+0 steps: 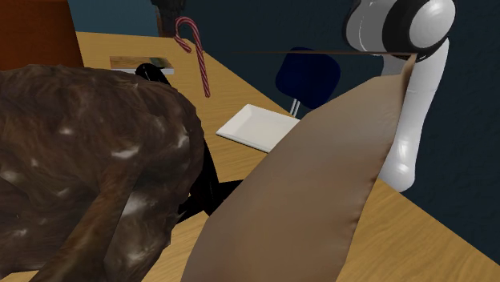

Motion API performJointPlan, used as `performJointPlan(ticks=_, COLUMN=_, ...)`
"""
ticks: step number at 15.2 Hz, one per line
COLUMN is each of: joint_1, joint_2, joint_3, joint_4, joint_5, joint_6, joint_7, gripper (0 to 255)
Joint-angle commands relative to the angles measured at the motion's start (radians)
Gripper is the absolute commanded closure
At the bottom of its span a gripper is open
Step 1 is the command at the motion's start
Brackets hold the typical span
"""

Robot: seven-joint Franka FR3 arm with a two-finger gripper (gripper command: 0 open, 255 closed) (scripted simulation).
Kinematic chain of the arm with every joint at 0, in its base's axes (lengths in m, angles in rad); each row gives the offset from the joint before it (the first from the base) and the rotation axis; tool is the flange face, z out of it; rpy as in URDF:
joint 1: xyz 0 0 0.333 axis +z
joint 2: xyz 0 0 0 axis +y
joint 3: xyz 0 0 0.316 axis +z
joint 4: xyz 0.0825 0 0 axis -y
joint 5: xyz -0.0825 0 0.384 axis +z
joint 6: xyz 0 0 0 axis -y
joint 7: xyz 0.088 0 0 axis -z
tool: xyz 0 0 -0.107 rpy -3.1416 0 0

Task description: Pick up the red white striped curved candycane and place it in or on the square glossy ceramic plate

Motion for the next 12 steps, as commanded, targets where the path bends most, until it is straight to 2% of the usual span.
performJointPlan(ticks=1, joint_1=0.018, joint_2=0.037, joint_3=0.004, joint_4=0.084, joint_5=-0.018, joint_6=-0.050, joint_7=0.012, gripper=255)
performJointPlan(ticks=2, joint_1=0.020, joint_2=0.041, joint_3=0.004, joint_4=0.093, joint_5=-0.020, joint_6=-0.055, joint_7=0.013, gripper=255)
performJointPlan(ticks=6, joint_1=-0.060, joint_2=-0.163, joint_3=-0.015, joint_4=-0.124, joint_5=0.077, joint_6=-0.028, joint_7=-0.037, gripper=255)
performJointPlan(ticks=12, joint_1=-0.110, joint_2=-0.403, joint_3=-0.079, joint_4=-0.314, joint_5=0.175, joint_6=-0.066, joint_7=-0.116, gripper=255)
